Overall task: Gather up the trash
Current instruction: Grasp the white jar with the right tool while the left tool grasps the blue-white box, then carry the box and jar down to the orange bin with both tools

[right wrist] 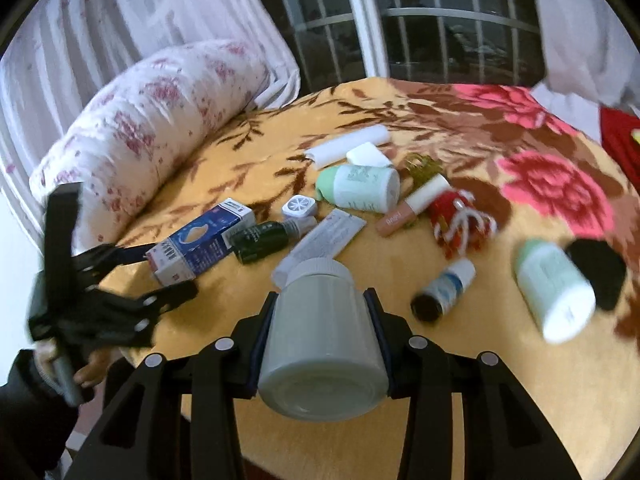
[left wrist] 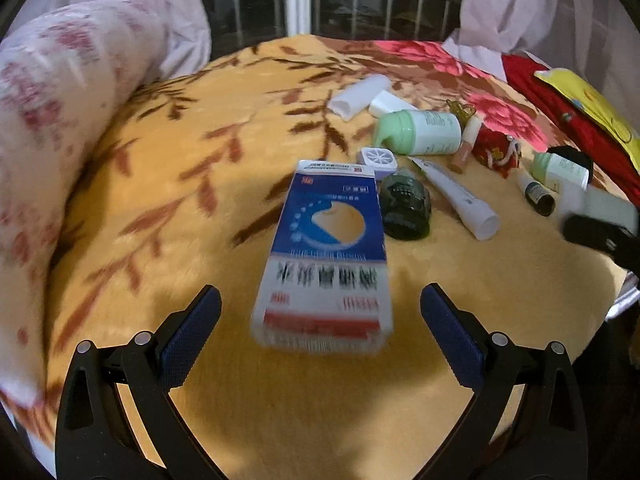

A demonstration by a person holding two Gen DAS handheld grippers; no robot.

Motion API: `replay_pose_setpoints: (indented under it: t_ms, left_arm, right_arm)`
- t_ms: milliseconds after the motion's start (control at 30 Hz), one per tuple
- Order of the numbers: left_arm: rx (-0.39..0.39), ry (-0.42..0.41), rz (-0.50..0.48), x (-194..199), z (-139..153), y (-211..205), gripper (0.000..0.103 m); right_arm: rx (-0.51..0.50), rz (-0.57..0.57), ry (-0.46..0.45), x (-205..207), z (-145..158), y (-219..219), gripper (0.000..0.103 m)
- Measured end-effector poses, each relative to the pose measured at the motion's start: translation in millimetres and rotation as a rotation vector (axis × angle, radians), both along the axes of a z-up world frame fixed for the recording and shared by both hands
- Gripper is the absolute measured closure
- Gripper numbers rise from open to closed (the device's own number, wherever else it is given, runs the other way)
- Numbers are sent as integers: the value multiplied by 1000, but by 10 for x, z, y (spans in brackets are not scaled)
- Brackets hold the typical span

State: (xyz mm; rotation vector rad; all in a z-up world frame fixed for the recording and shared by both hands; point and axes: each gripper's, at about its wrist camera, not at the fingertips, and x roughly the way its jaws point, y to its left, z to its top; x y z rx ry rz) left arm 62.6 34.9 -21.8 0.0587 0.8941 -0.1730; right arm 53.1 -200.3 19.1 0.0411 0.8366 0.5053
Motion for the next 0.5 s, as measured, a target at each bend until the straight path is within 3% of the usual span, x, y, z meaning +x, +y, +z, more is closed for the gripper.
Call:
replay_pose_setpoints:
  t_ms: [267,400,500]
  left_arm:
    - [-45,45,62,364,-126,52,10]
    - [-71,20,107,327,-122,115,48]
    - [-96,-6,139,252,-112,151,51]
  right_arm:
    - [-6,-62,25,-144,-149,-92,61]
    - [-7,-71,28,-152,-208,-91,61]
    - [2,-80,29,-184,-240,-91,61]
